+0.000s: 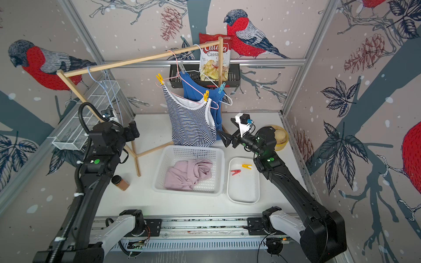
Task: Remove the clothespins securing tank tops to the hanger
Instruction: Place the hanger on the clothesline, then pick up the hanger from the clothesline.
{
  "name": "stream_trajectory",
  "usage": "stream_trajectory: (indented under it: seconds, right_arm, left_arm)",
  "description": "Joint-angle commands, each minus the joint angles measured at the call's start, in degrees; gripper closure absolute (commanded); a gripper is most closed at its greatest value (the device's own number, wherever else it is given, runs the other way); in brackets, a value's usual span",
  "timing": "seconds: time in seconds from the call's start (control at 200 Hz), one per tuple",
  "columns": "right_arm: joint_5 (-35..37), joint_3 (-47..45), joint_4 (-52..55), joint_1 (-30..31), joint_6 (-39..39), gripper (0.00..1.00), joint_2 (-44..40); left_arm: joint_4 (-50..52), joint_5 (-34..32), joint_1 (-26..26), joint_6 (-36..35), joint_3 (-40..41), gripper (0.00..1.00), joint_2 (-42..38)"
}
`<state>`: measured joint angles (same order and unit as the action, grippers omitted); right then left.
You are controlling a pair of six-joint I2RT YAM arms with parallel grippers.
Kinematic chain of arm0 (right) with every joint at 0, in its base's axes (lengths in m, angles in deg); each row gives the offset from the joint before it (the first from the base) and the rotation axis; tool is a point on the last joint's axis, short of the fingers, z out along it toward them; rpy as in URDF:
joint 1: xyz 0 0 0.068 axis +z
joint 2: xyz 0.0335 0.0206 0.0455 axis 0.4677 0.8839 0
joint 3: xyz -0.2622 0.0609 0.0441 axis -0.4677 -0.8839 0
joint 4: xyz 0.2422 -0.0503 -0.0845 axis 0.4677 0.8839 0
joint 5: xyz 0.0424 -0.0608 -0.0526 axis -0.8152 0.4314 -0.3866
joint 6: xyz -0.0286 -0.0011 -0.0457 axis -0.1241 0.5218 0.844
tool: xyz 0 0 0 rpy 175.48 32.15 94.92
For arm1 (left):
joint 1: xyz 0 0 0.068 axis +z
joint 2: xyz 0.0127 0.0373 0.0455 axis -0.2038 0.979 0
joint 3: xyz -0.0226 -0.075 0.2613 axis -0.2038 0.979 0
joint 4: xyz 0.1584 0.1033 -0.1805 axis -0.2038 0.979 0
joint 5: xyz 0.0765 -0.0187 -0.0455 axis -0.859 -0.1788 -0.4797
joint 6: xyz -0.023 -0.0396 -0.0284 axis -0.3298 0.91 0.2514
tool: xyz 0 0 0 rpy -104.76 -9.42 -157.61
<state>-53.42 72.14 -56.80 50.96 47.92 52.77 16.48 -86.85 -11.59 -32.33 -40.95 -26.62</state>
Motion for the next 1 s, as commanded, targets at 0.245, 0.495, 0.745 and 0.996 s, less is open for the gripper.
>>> stream_trajectory:
  seconds: [0.245,0.495,0.745,0.996]
  right_arm:
    - [6.5,2.3,-2.4,0.0,-0.4,0.00,-1.9]
    - [10.2,5.8,-3.8,1.0,1.3,0.00,-0.4]
    - [12.9,12.8,-0.4,2.8,4.3,0.00,4.0]
    - [12.6,20.9,2.7,5.0,6.8,0.00,10.2]
  left_arm:
    - [-3.4,-1.0,0.1,-0.3,2.6,0.01,-9.1]
    - [-3.4,0.7,0.1,0.7,5.9,0.01,-16.9]
    - [-0.1,2.9,0.1,0.7,6.5,0.01,-24.0]
    - [-3.7,18.2,0.1,-2.0,6.5,0.01,-29.6]
